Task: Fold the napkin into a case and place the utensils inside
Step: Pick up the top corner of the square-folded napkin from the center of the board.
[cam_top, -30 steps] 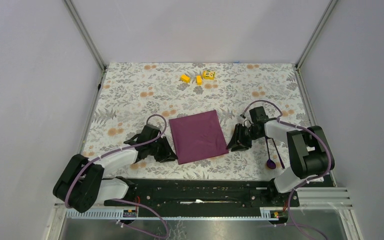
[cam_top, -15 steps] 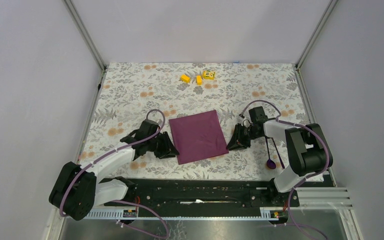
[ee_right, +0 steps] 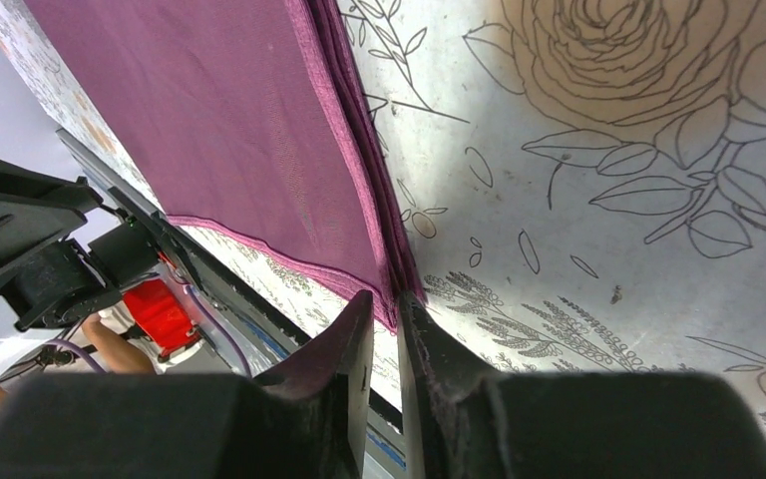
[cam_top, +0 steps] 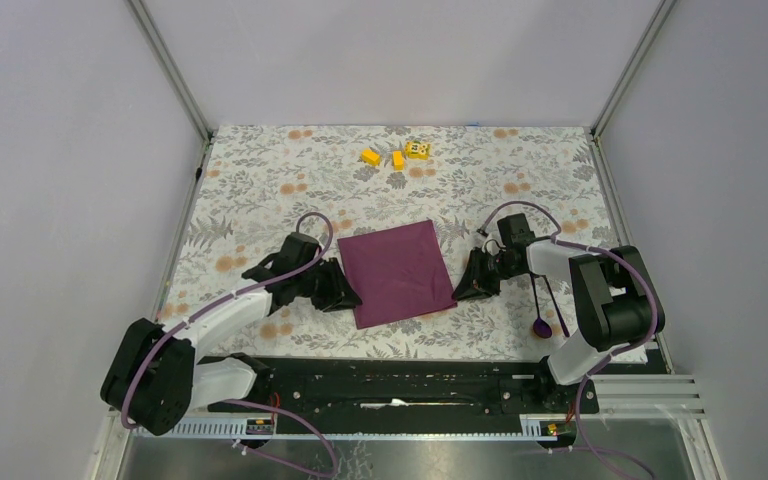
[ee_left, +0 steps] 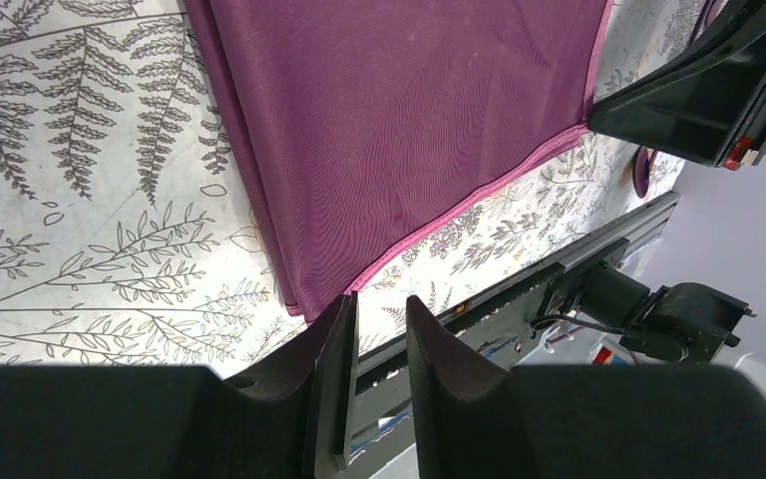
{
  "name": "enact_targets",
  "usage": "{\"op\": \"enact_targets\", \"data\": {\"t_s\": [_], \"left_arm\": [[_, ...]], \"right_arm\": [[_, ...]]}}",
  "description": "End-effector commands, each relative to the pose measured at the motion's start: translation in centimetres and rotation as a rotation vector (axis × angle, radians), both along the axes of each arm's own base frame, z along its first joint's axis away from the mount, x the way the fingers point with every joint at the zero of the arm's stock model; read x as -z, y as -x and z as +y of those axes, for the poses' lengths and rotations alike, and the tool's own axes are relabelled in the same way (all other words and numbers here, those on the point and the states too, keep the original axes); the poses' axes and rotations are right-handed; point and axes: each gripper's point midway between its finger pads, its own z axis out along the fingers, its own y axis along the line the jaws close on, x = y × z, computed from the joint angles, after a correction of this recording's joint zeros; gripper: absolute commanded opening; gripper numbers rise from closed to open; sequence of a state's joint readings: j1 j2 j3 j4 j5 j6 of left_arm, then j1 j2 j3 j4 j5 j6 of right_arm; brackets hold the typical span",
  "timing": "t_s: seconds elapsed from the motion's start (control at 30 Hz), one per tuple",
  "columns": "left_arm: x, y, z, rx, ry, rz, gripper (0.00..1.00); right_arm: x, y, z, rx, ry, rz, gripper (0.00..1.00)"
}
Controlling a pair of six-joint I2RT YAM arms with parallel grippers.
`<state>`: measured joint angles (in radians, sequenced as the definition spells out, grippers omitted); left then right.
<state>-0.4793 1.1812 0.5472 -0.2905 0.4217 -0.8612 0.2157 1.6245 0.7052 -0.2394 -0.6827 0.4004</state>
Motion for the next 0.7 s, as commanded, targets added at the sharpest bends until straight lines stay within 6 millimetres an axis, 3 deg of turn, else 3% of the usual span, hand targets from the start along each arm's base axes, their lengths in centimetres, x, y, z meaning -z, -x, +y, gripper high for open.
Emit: {"op": "enact_targets", "data": {"t_s": [0.0, 0.23, 0.67], "left_arm": [[-1.9, -1.2, -1.2, 0.032, 0.049, -0.066, 0.29], [-1.6, -0.8, -2.1, 0.060, 0.062, -0.058, 0.27], [2.8, 1.0, -1.0, 0.048, 0.000, 0.015, 0.18]], "right_arm": [[-0.4, 0.2, 0.3, -0.009, -0.032, -0.004, 0.20], [-1.2, 0.1, 0.7, -0.009, -0.067, -0.010, 0.00], [-3.9, -1.1, 3.3, -0.061, -0.093, -0.066, 0.00]]}}
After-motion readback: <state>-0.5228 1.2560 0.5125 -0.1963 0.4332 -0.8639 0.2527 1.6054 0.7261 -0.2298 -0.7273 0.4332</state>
